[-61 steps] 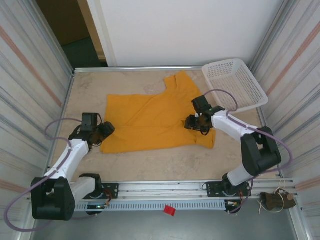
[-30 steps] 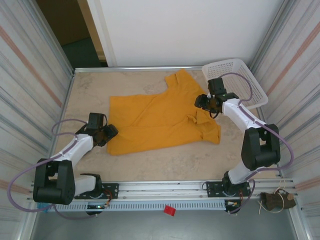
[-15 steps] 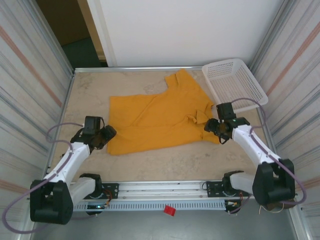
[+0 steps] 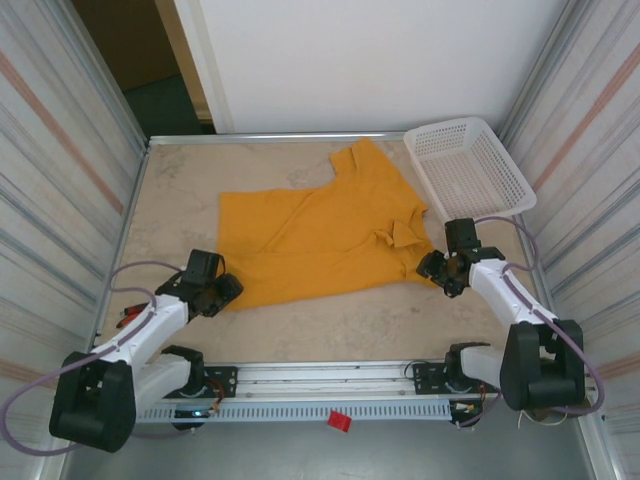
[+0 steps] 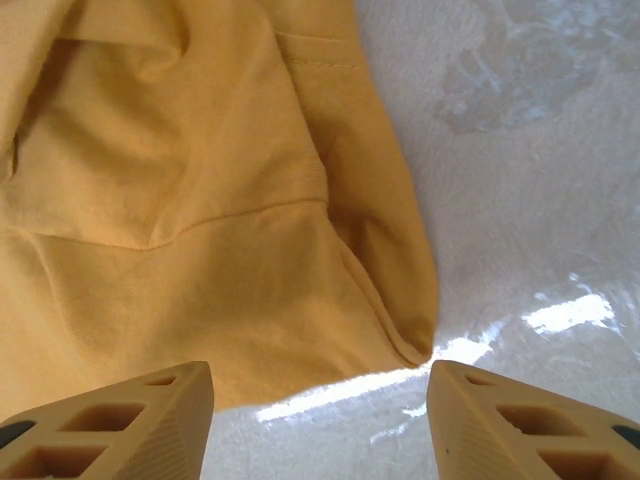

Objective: Fold the inside-out t-shirt

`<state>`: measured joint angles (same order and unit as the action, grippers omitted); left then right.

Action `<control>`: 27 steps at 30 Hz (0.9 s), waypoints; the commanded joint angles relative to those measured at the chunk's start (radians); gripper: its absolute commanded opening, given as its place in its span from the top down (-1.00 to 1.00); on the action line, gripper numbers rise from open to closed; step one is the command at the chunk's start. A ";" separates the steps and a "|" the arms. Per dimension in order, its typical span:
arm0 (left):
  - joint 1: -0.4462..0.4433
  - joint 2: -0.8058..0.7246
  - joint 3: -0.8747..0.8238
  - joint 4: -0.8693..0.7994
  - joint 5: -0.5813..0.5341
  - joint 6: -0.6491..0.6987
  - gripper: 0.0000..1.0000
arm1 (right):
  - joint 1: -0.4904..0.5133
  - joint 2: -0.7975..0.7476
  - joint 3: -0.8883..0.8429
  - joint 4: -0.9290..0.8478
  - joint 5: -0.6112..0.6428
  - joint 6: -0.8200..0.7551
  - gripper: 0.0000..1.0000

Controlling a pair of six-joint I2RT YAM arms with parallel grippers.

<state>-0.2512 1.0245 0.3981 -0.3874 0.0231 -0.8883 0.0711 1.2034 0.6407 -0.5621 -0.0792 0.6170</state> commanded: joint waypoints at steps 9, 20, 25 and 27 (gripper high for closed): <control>-0.002 0.129 0.011 0.092 -0.048 -0.004 1.00 | -0.015 0.054 -0.043 0.060 -0.018 0.025 1.00; 0.186 -0.024 0.073 -0.086 -0.047 0.084 1.00 | -0.052 -0.209 -0.045 -0.142 0.114 0.114 1.00; 0.274 -0.048 0.074 -0.103 0.002 0.126 1.00 | -0.081 -0.211 -0.050 -0.173 0.115 0.124 1.00; 0.283 -0.056 0.077 -0.115 0.004 0.133 1.00 | -0.083 -0.246 -0.052 -0.193 0.134 0.142 1.00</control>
<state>0.0109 0.9886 0.4507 -0.4500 0.0360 -0.7982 0.0032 0.9958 0.5903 -0.6899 -0.0174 0.7151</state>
